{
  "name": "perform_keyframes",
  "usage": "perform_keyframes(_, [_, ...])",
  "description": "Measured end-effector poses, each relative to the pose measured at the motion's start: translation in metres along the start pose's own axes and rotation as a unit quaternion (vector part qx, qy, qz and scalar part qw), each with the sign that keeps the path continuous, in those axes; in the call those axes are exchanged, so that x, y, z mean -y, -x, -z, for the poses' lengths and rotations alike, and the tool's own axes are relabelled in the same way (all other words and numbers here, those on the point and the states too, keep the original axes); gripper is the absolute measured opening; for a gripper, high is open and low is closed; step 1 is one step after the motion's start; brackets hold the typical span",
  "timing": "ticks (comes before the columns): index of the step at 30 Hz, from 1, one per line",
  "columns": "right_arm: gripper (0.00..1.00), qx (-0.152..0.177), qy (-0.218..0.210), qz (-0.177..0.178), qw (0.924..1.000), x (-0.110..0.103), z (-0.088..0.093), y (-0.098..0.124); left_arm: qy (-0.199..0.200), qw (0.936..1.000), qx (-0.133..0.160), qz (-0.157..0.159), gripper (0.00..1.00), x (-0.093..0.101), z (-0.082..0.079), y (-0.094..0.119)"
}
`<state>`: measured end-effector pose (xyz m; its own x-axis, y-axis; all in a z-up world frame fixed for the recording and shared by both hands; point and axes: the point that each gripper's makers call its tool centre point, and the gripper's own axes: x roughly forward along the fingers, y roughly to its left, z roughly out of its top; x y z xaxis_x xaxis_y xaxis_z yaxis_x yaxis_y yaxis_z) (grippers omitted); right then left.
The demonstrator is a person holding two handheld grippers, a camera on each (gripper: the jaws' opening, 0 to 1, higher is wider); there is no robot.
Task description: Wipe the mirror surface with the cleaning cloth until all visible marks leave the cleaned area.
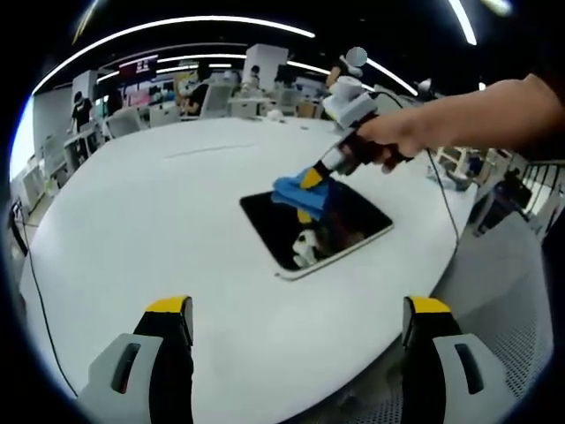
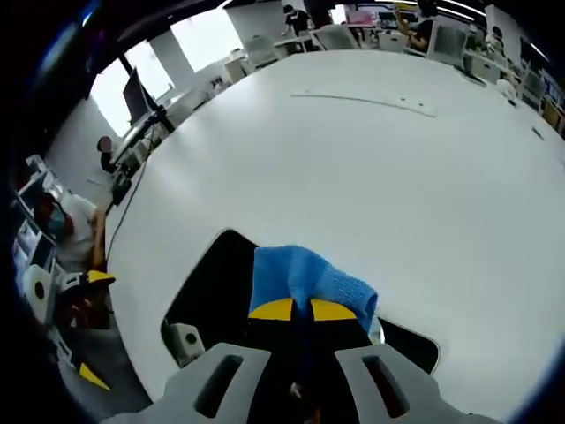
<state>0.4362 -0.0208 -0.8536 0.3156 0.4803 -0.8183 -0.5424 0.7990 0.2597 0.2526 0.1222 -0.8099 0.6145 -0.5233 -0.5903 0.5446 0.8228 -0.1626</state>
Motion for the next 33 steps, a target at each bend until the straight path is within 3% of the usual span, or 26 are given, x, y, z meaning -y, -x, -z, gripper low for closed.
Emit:
perform_keyframes(8, [0.0, -0.011, 0.061, 0.026, 0.9977, -0.0037, 0.001, -0.0008, -0.002, 1.0, 0.0, -0.005, 0.99, -0.0021, 0.0007, 0.0004])
perform_keyframes(20, [0.0, -0.023, 0.079, 0.03, 0.9961, -0.0009, 0.0008, -0.0019, 0.001, 1.0, 0.001, -0.007, 0.99, -0.0033, 0.0008, 0.0002])
perform_keyframes(22, [0.0, -0.02, 0.066, 0.022, 0.9974, 0.0002, 0.0007, -0.0014, 0.004, 1.0, 0.001, -0.008, 0.99, -0.004, 0.001, 0.0006])
perform_keyframes(27, [0.0, -0.028, 0.094, 0.024, 0.9949, -0.0009, 0.0016, -0.0005, 0.002, 0.9999, -0.002, -0.017, 0.99, -0.0076, 0.0027, 0.0006])
perform_keyframes(33, [0.0, -0.028, 0.097, 0.018, 0.9947, -0.0005, 0.0022, 0.0008, 0.003, 0.9998, -0.009, -0.02, 0.99, -0.0088, 0.0055, 0.0007])
